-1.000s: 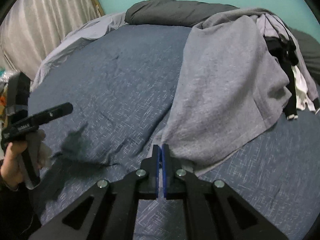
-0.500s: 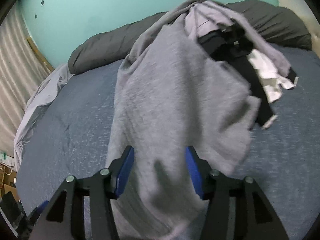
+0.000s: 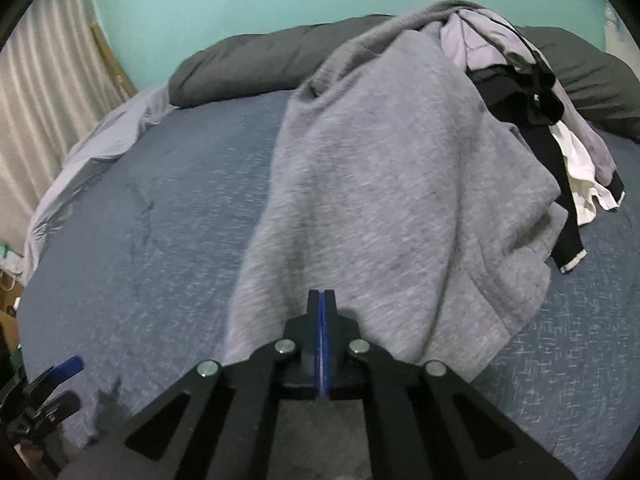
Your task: Fold clothes
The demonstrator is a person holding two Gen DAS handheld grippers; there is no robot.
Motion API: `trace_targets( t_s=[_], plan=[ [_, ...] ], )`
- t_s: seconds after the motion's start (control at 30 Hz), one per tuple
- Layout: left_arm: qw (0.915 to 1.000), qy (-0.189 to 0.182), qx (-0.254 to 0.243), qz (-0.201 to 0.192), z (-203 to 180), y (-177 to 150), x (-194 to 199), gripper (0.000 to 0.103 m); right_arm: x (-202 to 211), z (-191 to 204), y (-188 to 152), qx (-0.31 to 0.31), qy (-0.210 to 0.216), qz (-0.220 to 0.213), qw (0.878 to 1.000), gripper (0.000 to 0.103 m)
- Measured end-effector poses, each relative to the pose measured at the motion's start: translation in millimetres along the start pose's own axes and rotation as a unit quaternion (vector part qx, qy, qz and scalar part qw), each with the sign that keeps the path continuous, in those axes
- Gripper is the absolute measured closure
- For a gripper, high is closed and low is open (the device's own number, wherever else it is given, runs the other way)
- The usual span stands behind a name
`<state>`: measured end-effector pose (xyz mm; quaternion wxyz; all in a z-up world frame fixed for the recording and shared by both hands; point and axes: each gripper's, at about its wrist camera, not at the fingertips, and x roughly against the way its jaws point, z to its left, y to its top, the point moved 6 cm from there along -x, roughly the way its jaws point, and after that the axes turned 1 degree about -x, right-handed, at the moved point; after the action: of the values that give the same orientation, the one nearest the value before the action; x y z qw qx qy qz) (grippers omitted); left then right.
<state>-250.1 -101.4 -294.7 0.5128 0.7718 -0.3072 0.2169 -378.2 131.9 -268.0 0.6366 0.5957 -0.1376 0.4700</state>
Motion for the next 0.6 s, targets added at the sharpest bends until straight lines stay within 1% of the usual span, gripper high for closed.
trace_targets(
  t_s=[0.07,0.1,0.13,0.17,0.2,0.3,0.37,0.4,0.47,0.53,0.6],
  plan=[
    [1.0000,0.000,-0.001,-0.001,-1,0,1,0.000,5,-1,0,-0.022,0.028,-0.007,0.999,0.102],
    [1.0000,0.000,-0.001,-0.001,-1,-1,1,0.000,4,0,-1,-0.046,0.041,-0.010,0.998,0.097],
    [1.0000,0.001,-0.002,-0.001,-2,0,1,0.000,4,1,-1,-0.071,0.053,-0.011,0.996,0.089],
    [1.0000,0.001,-0.002,-0.002,-2,0,1,0.000,1,1,-1,-0.077,0.047,-0.009,0.996,0.058],
    [1.0000,0.001,-0.002,-0.002,-2,0,1,0.000,-1,1,-1,-0.077,0.035,-0.005,0.996,0.030],
    [1.0000,0.000,-0.004,0.003,-2,-2,-1,0.000,-13,-2,0,-0.070,0.004,0.005,0.997,0.029],
    [1.0000,0.000,-0.006,0.003,-3,-2,-2,0.000,-23,-13,-1,-0.074,-0.048,0.013,0.996,0.029],
    [1.0000,0.000,-0.006,0.003,-3,-2,-2,0.000,-29,-18,-2,-0.079,-0.060,0.017,0.995,0.029],
    [1.0000,-0.001,-0.005,0.004,-2,-2,-3,0.000,-43,-21,-5,-0.083,-0.065,0.032,0.994,0.029],
    [1.0000,-0.002,-0.004,0.006,-1,-3,-4,0.000,-48,-20,-6,-0.073,-0.067,0.036,0.994,0.044],
    [1.0000,-0.002,-0.002,0.008,0,-3,-5,0.000,-49,-16,-8,-0.060,-0.065,0.034,0.995,0.076]
  ],
)
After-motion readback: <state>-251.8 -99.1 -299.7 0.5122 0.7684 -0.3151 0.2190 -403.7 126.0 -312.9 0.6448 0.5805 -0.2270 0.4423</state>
